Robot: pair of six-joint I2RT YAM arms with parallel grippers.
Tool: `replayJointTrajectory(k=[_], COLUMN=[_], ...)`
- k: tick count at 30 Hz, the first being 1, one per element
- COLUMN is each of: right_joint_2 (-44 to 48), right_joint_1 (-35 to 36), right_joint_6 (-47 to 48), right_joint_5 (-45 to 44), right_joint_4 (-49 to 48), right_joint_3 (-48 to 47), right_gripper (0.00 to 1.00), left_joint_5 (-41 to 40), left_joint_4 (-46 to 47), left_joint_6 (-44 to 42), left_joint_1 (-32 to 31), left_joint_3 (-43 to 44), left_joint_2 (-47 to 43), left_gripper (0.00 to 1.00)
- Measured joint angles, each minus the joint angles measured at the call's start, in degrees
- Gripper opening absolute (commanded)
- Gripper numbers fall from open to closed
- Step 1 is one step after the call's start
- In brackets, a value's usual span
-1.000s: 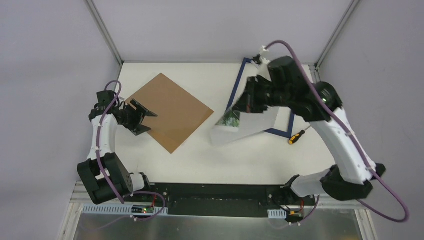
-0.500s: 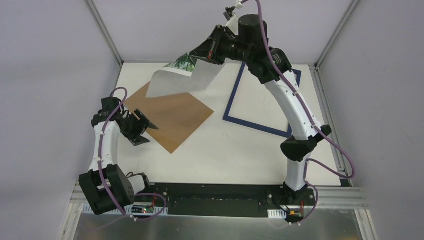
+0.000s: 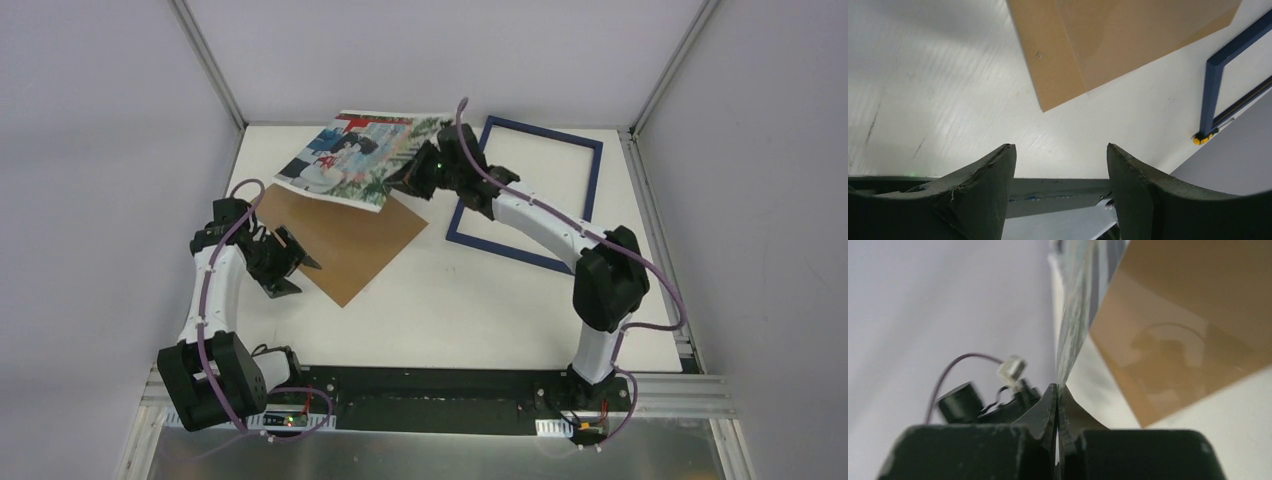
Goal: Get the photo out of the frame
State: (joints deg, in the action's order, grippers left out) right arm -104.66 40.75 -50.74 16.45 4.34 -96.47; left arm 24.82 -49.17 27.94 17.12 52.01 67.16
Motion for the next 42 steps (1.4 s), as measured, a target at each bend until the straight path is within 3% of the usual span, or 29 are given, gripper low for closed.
replayJointTrajectory(k=[2,6,15,27,28,35,42], right_joint_2=[-0.4,-3.9,-14.7,-16.5,-16.5,-16.5,-13.4], right_joint_1=[0.0,0.0,2.2,7.7,7.8,8.9,10.4], right_joint_6=[-2.4,-6.7,-14.7,-23.5,-24.1,-25.6,-16.5], right_joint_5=[-2.3,-5.2,-6.6,-8.1,-8.5,-10.0,-6.9], right_joint_4=[-1.6,-3.9,-6.8,-6.6,-6.4,-4.2,0.0], right_joint_3=[8.3,16.1,16.4,17.5,17.7,17.9,17.9], right_gripper=[0.0,0.0,0.0,0.0,0.03,0.48,0.82], left_joint_5=[0.0,0.1,0.0,0.0,0.1,0.2,0.3], left_joint_4=[-0.1,-1.1,-0.7,0.6,0.7,1.5,4.6], left_joint_6=[0.2,0.9,1.4,2.1,2.1,3.0,5.8], left_joint_1=[-1.1,-2.2,-2.2,-2.2,-2.2,-2.9,-6.3], left_joint_3=[-2.7,-4.3,-4.3,-4.3,-4.3,-4.3,-5.0], left_joint_2=[-1.2,-2.4,-2.4,-2.1,-2.0,-1.5,-1.6], left_gripper=[0.68,0.68,0.68,0.68,0.68,0.68,0.69])
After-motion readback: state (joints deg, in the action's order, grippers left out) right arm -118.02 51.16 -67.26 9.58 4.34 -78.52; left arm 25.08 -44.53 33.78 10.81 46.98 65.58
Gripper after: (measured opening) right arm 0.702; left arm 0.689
